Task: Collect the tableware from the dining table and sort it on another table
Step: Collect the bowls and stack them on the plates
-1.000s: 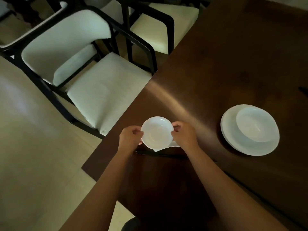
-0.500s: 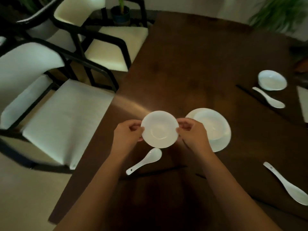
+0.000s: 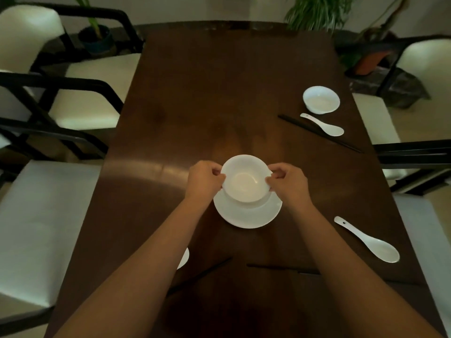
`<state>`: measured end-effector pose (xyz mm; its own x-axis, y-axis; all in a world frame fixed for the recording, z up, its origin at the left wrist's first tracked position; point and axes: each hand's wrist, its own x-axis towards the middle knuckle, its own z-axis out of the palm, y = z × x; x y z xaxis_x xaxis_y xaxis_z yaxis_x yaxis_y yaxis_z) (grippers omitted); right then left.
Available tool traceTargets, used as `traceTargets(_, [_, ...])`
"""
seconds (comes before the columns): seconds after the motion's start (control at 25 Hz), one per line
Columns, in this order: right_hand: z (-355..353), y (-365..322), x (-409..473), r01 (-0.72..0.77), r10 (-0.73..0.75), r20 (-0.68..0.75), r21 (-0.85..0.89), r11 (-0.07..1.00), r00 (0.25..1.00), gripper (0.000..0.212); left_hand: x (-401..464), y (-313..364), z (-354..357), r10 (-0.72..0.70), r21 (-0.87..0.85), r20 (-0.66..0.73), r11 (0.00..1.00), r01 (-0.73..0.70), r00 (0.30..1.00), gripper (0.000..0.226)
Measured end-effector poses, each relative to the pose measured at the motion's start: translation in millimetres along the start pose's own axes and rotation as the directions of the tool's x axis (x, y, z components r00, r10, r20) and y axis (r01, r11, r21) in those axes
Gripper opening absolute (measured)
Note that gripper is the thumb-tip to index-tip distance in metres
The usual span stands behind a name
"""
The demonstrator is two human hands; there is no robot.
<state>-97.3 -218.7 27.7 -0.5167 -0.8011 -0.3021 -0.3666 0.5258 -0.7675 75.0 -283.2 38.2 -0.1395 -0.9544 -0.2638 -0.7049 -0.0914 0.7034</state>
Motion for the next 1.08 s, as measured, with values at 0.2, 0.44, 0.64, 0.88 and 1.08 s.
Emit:
traceTargets(0.2, [10.6,14.7,4.1,0.000,0.000,-0.007,-0.034,0.999,1.000,0.028,3.1,-12.7,9.9,0.004,0.114,0.036,0.993,-0.008,0.999,0.023])
traceTargets(0.44, [11.9,22.1,1.1,0.023,-0.028,-0.045,-0.106,0.994,0.999,0.031,1.8,-17.6,18.3,0.010,0.076,-0.011,0.997,-0.009,1.000,0.029])
traceTargets(0.64, [14.1,26.5,-1.1,-0.016,0.016,-0.031,-0.018,1.000,0.999,0.030,1.4,-23.2,22.4,-0.101,-0.121,0.059,0.987,0.107,0.993,0.030])
traceTargets(0.88, [-10.6,17.6,-7.9,0.318,-0.326,0.042,-0.368,0.874,0.944,0.034,1.4,-10.3,10.8,0.401,0.373,0.146,0.824,-0.426,0.904,0.044])
traceTargets(1.08, [-78.8,-2.0,21.0,0.423,-0.579,0.006,-0.690,0.588,0.815,0.037,33.0,60.0,11.1,0.699,0.542,0.263,0.463,-0.701,0.665,0.050])
